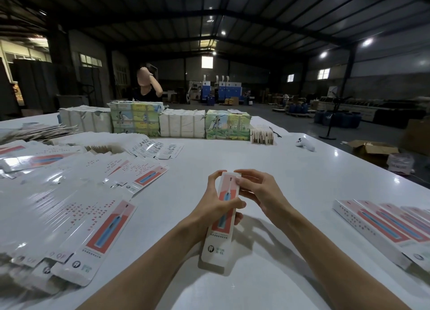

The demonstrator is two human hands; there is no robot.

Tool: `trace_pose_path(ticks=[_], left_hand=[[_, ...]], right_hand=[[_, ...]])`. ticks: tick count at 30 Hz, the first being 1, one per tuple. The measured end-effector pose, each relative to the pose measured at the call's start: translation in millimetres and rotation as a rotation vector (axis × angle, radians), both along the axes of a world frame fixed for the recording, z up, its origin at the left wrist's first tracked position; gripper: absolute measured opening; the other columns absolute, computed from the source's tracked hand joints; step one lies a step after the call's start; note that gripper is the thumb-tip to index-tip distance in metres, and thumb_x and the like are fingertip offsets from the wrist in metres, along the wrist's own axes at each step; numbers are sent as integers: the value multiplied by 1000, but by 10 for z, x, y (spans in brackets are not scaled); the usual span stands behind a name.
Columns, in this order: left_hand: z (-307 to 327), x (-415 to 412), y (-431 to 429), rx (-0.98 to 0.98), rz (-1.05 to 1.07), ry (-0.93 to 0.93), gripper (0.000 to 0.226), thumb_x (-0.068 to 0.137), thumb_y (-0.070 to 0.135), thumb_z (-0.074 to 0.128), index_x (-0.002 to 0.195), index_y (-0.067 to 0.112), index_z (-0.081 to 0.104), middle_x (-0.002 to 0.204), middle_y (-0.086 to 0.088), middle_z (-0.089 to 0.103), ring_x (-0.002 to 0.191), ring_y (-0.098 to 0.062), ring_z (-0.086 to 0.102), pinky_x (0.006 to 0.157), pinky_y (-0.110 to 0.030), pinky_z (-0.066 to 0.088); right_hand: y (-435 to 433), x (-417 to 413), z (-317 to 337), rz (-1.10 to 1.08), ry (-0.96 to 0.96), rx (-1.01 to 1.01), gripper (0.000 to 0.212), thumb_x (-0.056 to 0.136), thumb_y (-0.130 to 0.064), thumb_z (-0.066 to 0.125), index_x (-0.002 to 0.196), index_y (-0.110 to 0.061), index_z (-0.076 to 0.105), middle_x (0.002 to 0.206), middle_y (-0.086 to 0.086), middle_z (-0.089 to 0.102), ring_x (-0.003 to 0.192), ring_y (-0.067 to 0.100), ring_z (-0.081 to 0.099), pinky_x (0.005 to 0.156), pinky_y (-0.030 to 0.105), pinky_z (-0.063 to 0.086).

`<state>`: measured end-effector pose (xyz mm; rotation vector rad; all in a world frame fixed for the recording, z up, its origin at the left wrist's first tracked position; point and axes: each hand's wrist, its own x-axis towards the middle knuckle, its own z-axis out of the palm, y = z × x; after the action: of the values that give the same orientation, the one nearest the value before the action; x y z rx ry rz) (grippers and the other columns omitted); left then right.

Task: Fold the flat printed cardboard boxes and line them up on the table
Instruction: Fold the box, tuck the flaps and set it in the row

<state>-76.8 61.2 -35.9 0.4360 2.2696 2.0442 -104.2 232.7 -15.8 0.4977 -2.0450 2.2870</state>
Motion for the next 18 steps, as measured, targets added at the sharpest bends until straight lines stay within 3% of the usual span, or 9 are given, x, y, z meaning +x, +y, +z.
trace_pose_path(ticks=[7, 12, 16, 18], left_hand=[[12, 25, -17, 99, -70, -58, 87, 83, 32, 87, 139, 55, 26, 115, -17, 63, 79, -27, 77, 71, -36, 63], [1, 28, 3, 133, -58, -58, 86, 86, 30, 86, 143, 51, 25, 116, -19, 65, 80, -29, 77, 70, -36, 63], [22, 18, 135, 429, -6, -154, 55, 103, 23, 64, 146, 39, 33, 117, -28, 66, 84, -31, 75, 74, -44, 64], [52, 24, 165, 577, 25, -171, 41, 109, 24, 49, 149, 30, 37, 129, -30, 64, 103, -37, 71, 92, -55, 61]], right_hand=[[35, 37, 2, -58, 97, 69, 22, 95, -18, 76, 114, -6, 77, 108, 12, 79, 101, 32, 77, 89, 45, 64], [52, 4, -18, -59, 126, 51, 21, 95, -19, 75, 112, -7, 78, 106, 11, 79, 99, 32, 77, 84, 39, 65], [-35, -43, -76, -122, 160, 206, 33, 103, -29, 65, 133, -14, 67, 123, 1, 74, 108, 23, 74, 86, 28, 63], [-73, -49, -88, -225, 235, 384, 39, 106, -33, 60, 143, -22, 57, 133, -3, 65, 106, 16, 71, 77, 19, 60]])
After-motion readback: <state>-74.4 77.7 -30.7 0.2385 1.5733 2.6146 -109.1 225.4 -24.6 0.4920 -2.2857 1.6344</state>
